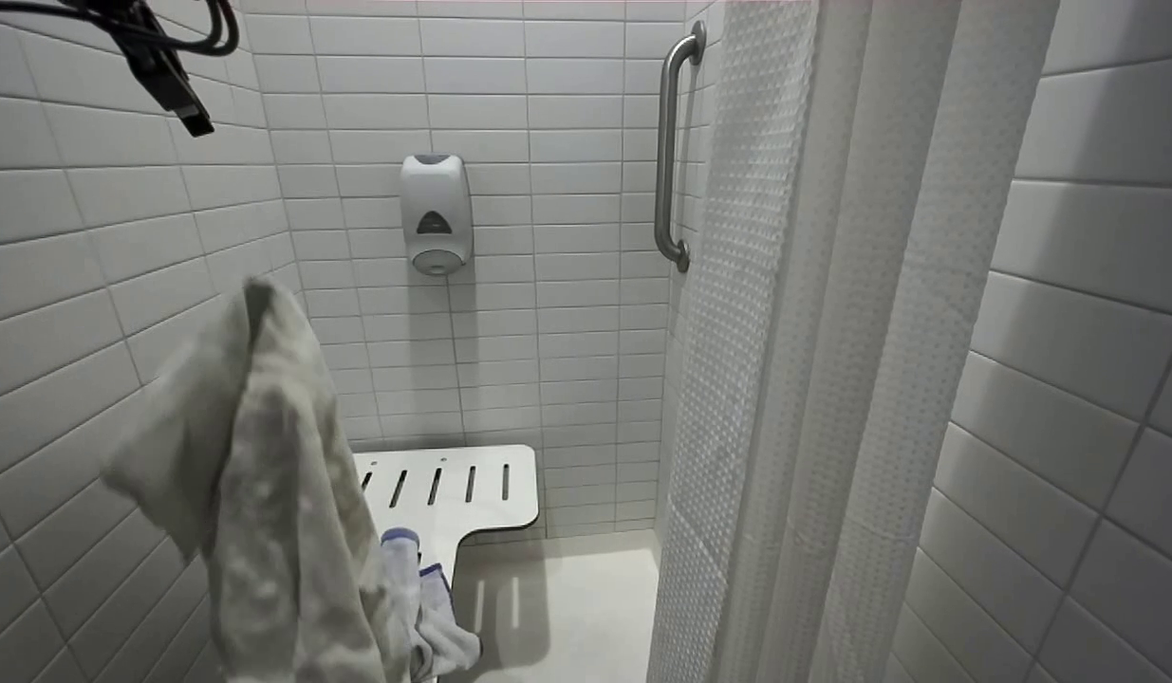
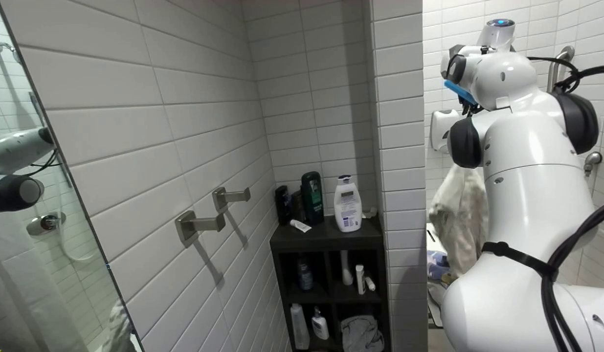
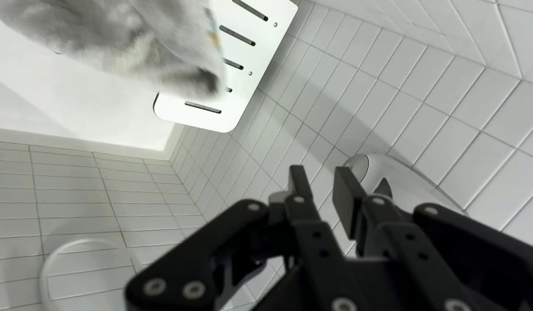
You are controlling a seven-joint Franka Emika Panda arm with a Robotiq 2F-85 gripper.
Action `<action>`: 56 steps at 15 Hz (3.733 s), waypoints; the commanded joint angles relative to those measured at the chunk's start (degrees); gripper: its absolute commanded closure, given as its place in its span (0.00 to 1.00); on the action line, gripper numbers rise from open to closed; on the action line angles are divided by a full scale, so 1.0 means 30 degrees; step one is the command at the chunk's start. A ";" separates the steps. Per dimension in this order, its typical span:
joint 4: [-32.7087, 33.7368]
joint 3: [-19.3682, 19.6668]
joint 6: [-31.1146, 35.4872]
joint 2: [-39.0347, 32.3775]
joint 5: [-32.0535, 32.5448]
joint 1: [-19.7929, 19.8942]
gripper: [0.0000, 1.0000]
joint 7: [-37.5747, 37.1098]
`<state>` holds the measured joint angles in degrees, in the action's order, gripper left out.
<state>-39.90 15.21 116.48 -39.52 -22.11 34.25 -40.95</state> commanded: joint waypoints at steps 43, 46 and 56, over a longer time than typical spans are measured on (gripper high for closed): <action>-2.3275 0.2644 0.2239 1.2604 0.5134 -0.2453 0.00 0.5618; -2.6422 0.2757 0.4152 1.4170 0.5508 -0.2632 0.00 0.6321; -3.3147 0.2710 1.1061 1.4530 0.5539 -0.2643 0.00 0.7942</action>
<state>-139.47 22.90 149.74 4.15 -5.40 26.76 -17.24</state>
